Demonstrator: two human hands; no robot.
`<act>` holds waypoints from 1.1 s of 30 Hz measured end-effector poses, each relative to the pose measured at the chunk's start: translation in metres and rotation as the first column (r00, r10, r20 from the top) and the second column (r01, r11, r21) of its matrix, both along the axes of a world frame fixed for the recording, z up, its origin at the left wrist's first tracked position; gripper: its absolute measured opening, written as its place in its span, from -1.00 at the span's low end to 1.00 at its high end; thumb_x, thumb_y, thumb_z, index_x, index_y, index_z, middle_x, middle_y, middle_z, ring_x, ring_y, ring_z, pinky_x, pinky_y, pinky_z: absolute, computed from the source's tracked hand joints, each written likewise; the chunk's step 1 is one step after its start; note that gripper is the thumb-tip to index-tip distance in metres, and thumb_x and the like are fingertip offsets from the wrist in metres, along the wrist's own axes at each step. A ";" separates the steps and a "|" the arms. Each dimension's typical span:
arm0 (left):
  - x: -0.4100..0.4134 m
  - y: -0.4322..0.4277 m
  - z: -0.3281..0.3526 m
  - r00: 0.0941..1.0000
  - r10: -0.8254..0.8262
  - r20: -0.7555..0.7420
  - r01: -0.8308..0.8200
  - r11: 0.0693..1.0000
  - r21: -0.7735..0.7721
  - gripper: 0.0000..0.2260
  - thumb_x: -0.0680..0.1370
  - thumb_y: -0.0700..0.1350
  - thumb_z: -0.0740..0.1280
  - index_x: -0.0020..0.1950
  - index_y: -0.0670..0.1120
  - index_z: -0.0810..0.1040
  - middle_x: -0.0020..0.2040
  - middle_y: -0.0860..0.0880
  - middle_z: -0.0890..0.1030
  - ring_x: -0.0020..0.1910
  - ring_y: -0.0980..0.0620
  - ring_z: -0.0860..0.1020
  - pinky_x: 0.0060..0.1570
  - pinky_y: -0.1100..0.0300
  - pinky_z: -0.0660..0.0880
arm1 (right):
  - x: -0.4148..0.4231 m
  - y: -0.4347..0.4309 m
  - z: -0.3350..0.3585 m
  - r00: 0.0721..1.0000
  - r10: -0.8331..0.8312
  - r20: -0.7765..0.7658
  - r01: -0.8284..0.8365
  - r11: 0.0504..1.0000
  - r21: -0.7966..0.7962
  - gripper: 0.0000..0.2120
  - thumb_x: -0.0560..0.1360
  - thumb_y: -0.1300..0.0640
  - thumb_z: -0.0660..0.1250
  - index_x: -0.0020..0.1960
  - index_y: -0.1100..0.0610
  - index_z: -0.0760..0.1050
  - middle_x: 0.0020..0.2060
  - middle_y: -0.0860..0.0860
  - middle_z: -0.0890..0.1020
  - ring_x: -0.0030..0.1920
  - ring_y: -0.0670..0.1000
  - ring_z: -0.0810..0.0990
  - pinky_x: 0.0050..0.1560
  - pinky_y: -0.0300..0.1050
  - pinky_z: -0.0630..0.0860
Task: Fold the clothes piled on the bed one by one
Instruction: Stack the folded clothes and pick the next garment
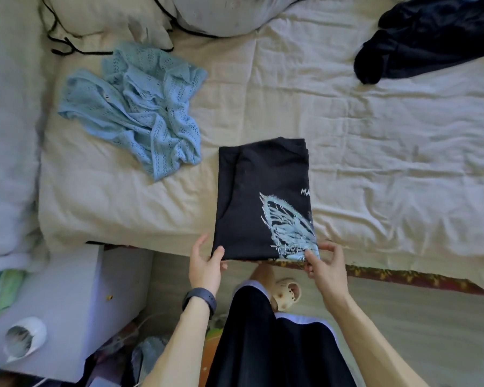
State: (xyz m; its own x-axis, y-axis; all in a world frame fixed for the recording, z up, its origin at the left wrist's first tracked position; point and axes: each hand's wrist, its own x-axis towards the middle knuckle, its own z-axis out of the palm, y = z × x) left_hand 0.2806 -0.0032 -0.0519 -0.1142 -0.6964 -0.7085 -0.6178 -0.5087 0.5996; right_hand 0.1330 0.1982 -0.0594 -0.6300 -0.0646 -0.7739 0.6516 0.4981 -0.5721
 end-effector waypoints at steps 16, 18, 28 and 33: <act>-0.050 -0.097 0.057 0.633 -0.759 0.149 0.773 0.608 -0.182 -0.94 0.54 0.06 0.45 -0.01 0.20 0.64 -0.19 0.13 0.70 -0.10 0.18 0.62 -0.07 0.20 0.53 | -0.081 -0.015 0.041 0.831 0.389 -0.397 -0.384 0.918 0.095 -0.96 0.54 -0.12 0.44 -0.06 -0.19 0.62 -0.15 -0.11 0.61 -0.18 -0.12 0.59 -0.18 -0.17 0.48; -0.081 -0.115 0.037 0.658 -0.708 0.255 0.749 0.582 -0.318 -0.85 0.55 0.16 0.39 -0.01 0.12 0.64 -0.11 0.05 0.59 -0.09 0.08 0.51 -0.09 0.15 0.43 | -0.107 -0.047 0.023 0.864 0.311 -0.397 -0.314 0.948 0.059 -0.84 0.57 -0.17 0.36 -0.06 -0.10 0.58 -0.09 -0.10 0.59 -0.10 -0.13 0.61 -0.16 -0.22 0.48; -0.175 -0.130 -0.095 0.786 -0.514 0.345 0.603 0.760 -0.242 -0.71 0.67 0.18 0.11 0.19 0.00 0.42 -0.17 -0.03 0.52 -0.18 -0.15 0.47 -0.18 0.09 0.33 | -0.143 -0.122 -0.103 0.919 0.245 -0.309 -0.122 0.922 0.368 -0.68 0.68 -0.23 0.10 0.06 0.01 0.39 -0.27 -0.06 0.48 -0.17 0.09 0.45 -0.13 -0.02 0.31; -0.177 -0.126 -0.100 0.747 -0.514 0.421 0.636 0.737 -0.229 -0.67 0.63 0.26 0.13 0.16 0.05 0.44 0.00 -0.08 0.64 -0.02 -0.21 0.58 -0.19 0.10 0.34 | -0.145 -0.126 -0.107 0.914 0.299 -0.274 -0.156 0.882 0.444 -0.56 0.64 -0.31 0.12 0.22 0.03 0.47 0.02 0.12 0.65 -0.04 0.11 0.56 -0.07 -0.02 0.37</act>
State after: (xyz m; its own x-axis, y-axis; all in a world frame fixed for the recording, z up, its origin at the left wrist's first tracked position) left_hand 0.1040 -0.1294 -0.1522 -0.3920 -0.7653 -0.5105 -0.9006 0.2059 0.3828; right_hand -0.0123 0.0724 -0.1660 -0.8558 0.0358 -0.5161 0.3036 0.8424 -0.4451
